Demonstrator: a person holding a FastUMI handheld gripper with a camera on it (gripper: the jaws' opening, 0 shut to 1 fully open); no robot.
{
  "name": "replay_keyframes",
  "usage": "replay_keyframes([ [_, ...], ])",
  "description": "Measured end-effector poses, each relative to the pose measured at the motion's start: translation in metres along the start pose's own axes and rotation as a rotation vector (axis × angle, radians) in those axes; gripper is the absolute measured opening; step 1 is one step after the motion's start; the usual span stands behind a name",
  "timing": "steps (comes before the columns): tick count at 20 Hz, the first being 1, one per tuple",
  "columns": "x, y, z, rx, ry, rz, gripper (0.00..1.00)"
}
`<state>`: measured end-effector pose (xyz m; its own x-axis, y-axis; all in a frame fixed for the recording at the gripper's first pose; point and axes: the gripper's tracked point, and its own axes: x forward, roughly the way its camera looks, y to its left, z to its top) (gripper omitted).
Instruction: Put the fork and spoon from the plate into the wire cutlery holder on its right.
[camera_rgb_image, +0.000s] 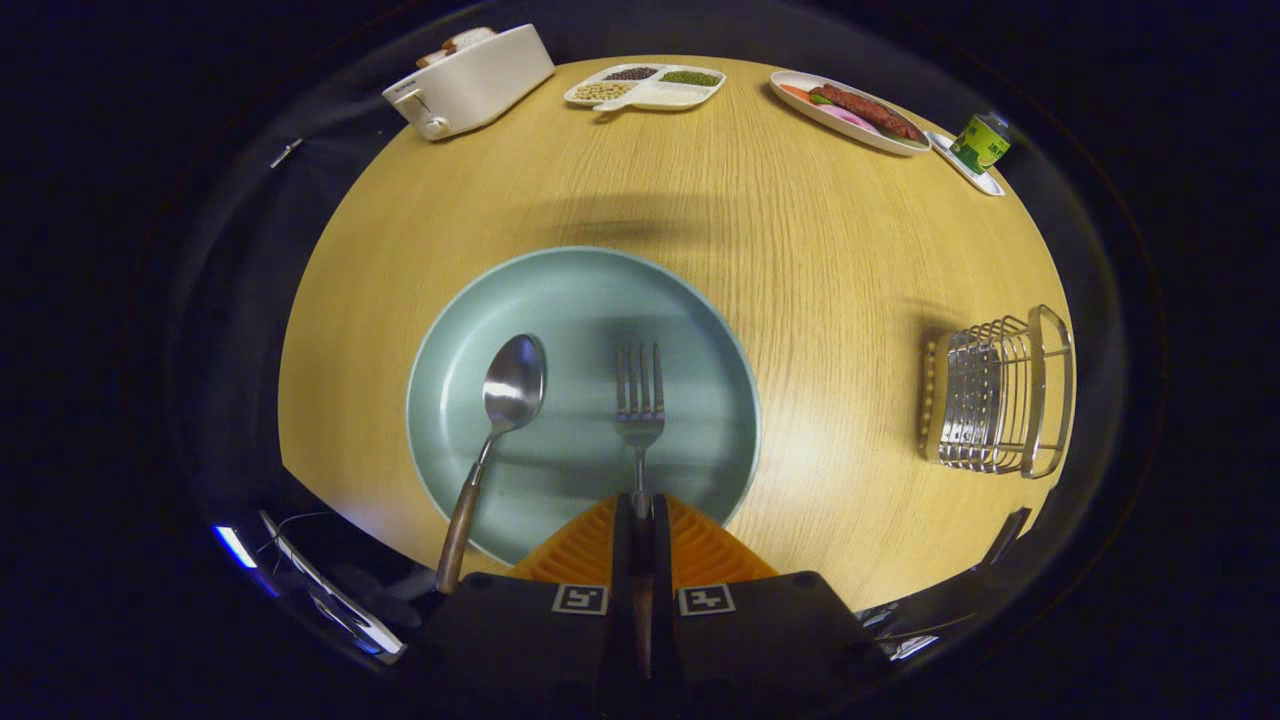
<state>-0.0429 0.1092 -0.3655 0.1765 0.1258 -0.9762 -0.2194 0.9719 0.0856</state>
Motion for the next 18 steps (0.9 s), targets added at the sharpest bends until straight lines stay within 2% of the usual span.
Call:
replay_keyframes([
  [5,-0.025,-0.024,0.021,0.006,-0.069,0.004,0.11],
  [11,-0.038,-0.032,0.008,0.026,-0.036,0.034,0.09],
  [18,-0.103,-0.081,0.025,0.069,-0.092,0.049,0.09],
])
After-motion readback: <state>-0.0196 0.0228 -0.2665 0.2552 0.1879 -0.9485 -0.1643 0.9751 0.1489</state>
